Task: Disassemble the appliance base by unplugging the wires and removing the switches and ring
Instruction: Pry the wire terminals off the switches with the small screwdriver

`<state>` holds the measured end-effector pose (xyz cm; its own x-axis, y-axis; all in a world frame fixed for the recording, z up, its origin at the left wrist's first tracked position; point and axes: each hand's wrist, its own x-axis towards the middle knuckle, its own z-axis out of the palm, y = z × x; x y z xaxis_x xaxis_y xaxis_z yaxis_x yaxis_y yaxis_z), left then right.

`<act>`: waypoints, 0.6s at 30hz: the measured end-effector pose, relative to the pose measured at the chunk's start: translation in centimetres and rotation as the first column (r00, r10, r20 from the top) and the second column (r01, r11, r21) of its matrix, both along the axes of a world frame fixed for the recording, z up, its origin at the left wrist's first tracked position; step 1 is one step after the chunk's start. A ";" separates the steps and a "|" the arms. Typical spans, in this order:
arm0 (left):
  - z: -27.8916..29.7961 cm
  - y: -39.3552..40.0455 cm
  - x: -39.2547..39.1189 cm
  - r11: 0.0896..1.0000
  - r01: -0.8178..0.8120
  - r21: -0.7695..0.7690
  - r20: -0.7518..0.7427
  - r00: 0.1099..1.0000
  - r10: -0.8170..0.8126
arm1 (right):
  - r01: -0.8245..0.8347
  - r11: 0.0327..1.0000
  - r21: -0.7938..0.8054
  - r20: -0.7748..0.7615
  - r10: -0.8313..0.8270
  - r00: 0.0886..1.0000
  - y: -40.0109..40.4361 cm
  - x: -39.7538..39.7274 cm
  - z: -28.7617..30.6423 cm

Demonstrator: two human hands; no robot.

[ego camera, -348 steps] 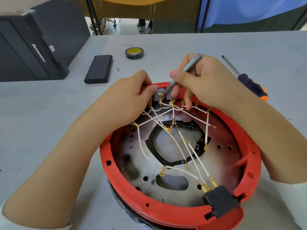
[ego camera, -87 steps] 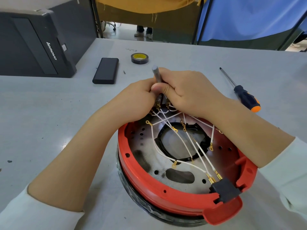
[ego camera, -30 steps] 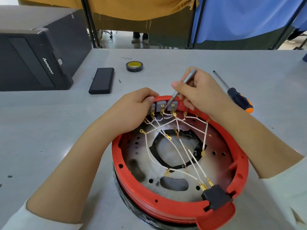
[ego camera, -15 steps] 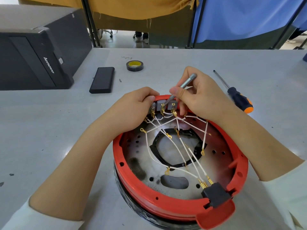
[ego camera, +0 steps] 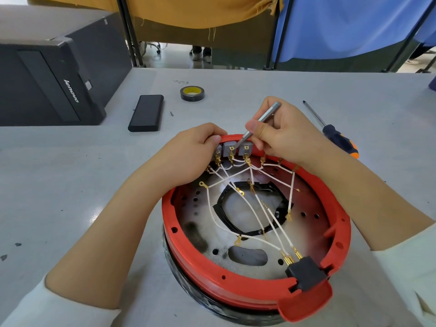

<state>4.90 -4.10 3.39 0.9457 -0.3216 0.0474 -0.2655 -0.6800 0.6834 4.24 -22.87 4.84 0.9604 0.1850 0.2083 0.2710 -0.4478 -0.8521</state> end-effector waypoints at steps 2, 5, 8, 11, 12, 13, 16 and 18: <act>0.0 0.0 0.0 1.000 -0.006 0.005 0.003 1.000 0.006 | -0.007 0.999 0.053 -0.057 0.010 0.998 0.0 0.2 0.2; 0.0 -0.1 0.1 1.000 -0.020 0.019 0.014 1.000 0.020 | 0.000 0.998 0.060 -0.109 0.007 0.994 0.2 0.5 0.6; -0.1 -0.2 0.2 0.999 -0.024 0.032 0.024 0.999 0.024 | 0.042 0.999 0.021 -0.141 -0.039 0.989 0.3 0.8 0.7; -0.1 -0.2 0.2 0.999 -0.020 0.042 0.037 0.999 0.018 | 0.083 0.996 0.025 -0.121 -0.080 0.989 0.5 0.9 0.5; -0.1 -0.2 0.2 0.999 -0.018 0.040 0.038 0.999 0.016 | 0.086 0.996 0.023 -0.091 -0.083 0.992 0.5 0.8 0.3; -0.1 -0.2 0.2 0.999 -0.015 0.037 0.037 0.999 0.013 | 0.082 0.996 0.016 -0.055 -0.081 0.995 0.5 0.6 0.1; -0.1 -0.1 0.1 1.000 -0.008 0.020 0.026 1.000 0.008 | 0.053 0.998 0.038 0.033 -0.054 0.998 0.4 0.3 -0.1; -0.1 0.0 0.1 1.000 -0.008 0.013 0.022 1.000 0.008 | 0.042 0.994 0.100 0.062 -0.048 0.997 0.3 0.2 -0.2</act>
